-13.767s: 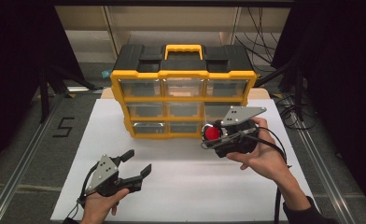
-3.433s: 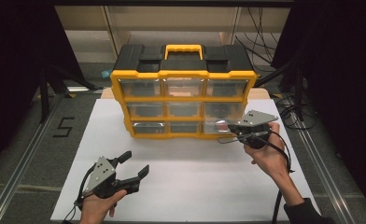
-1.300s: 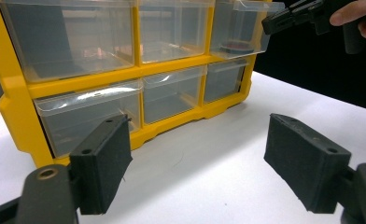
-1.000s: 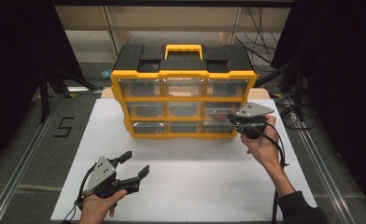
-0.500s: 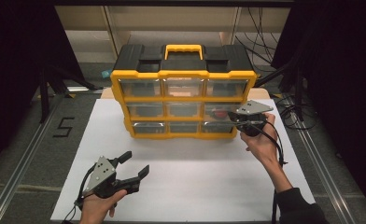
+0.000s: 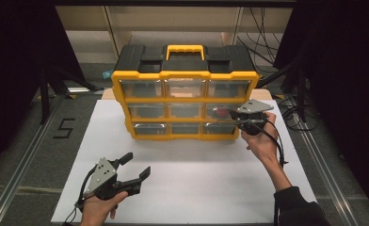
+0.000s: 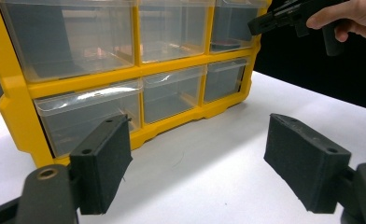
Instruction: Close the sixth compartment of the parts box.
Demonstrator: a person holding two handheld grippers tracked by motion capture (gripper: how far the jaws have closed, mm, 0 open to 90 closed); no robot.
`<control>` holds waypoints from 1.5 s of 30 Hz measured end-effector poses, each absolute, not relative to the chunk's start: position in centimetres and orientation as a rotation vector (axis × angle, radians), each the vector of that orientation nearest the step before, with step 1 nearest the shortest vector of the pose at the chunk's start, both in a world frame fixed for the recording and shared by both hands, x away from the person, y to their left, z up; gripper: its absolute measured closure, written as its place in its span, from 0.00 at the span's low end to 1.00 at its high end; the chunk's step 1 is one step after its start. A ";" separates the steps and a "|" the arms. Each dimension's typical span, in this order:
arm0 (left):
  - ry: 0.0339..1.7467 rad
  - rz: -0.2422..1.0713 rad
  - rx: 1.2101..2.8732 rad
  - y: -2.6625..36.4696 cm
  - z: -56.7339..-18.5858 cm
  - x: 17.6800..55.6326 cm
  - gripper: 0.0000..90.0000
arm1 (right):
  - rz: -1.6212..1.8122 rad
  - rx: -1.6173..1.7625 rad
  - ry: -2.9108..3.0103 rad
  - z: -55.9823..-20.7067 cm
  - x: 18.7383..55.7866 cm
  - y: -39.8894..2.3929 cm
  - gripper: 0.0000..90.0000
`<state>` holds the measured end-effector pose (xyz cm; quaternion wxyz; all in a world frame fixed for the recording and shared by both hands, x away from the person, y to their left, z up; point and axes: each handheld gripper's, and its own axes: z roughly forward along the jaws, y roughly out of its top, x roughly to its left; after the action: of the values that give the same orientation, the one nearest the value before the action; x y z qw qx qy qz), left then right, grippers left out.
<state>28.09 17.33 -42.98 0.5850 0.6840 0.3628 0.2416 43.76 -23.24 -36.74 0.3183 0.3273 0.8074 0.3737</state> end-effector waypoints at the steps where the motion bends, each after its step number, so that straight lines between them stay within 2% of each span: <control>1: 0.846 0.564 1.596 17.3 -43.0 28.1 0.25 | 0.987 0.859 2.119 -36.8 43.9 -23.2 1.00; 45: 0.844 0.562 1.592 17.3 -42.9 28.1 0.25 | 1.048 0.860 2.102 -37.2 44.2 -22.5 1.00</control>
<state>28.07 17.34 -42.94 0.5867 0.6831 0.3620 0.2410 44.22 -22.45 -37.24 0.3146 0.3262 0.7978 0.3978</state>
